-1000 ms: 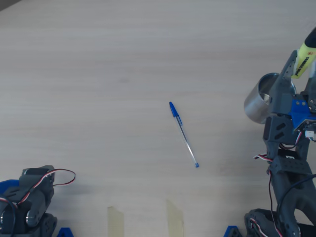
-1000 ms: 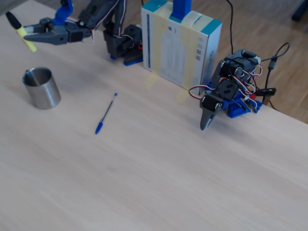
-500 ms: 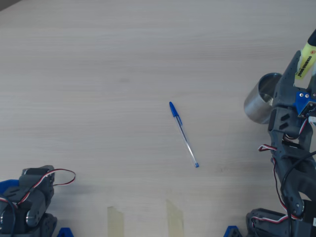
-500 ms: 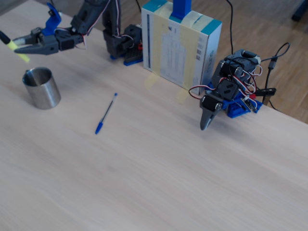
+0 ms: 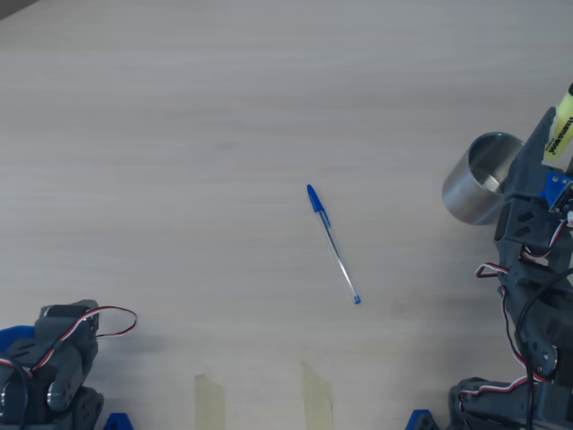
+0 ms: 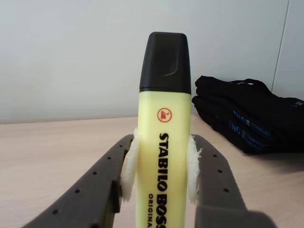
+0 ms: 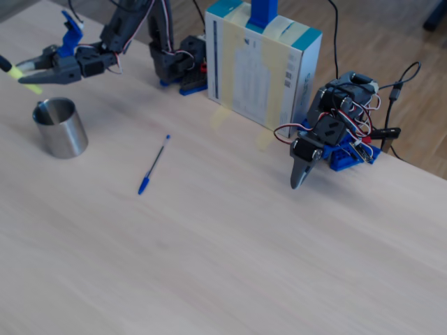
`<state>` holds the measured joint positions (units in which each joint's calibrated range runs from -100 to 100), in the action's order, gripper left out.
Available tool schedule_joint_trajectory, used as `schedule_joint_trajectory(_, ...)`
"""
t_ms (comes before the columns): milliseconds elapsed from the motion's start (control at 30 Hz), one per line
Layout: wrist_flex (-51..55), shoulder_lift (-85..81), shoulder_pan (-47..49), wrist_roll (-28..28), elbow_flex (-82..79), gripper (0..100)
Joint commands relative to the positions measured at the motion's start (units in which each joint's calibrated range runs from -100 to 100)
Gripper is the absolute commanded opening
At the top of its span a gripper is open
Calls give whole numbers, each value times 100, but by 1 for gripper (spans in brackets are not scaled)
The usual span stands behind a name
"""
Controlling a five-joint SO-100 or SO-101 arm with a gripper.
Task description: Grab the yellow pen and put it in the silver cup.
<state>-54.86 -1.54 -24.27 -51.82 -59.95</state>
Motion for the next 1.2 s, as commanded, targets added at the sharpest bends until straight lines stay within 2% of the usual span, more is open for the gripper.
schedule_joint_trajectory(0,-10,-4,-68,53,-60,7)
schedule_joint_trajectory(200,188,-4,-68,313,-268,7)
schedule_joint_trajectory(733,170,611,10,329,221,7)
schedule_joint_trajectory(1167,-602,1210,71,417,675,7)
